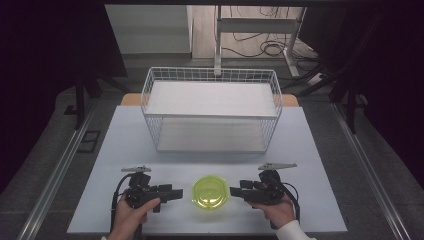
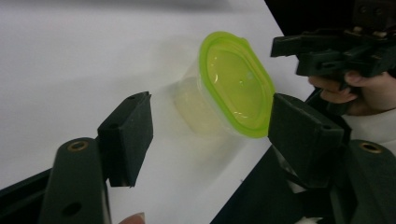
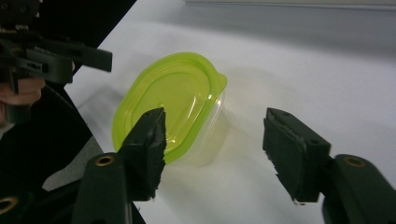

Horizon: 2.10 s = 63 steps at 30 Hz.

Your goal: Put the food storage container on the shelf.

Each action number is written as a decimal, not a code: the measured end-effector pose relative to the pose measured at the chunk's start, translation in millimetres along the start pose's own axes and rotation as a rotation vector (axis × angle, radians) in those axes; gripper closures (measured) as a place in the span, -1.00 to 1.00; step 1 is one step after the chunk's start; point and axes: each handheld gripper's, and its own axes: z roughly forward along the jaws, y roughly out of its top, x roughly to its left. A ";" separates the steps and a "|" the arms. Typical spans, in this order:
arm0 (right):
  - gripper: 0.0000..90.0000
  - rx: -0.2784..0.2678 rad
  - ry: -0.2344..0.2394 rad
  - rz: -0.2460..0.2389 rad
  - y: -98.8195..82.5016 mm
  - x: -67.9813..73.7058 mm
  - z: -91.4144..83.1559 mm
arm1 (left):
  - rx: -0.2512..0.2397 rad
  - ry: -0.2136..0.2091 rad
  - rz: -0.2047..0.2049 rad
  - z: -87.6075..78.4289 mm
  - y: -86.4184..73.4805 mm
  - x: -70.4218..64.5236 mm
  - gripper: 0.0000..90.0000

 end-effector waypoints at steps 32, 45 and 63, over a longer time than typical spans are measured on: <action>0.69 0.076 0.190 0.169 2.4 -18.4 32.9 | 0.075 -0.153 -0.165 47.2 -0.3 11.1 0.68; 0.78 0.048 0.196 0.191 0.9 -17.8 29.5 | 0.041 -0.178 -0.178 42.2 0.0 10.6 0.85; 0.80 -0.024 0.204 0.121 14.4 -1.9 12.9 | -0.002 -0.180 -0.072 23.9 14.7 -10.0 0.85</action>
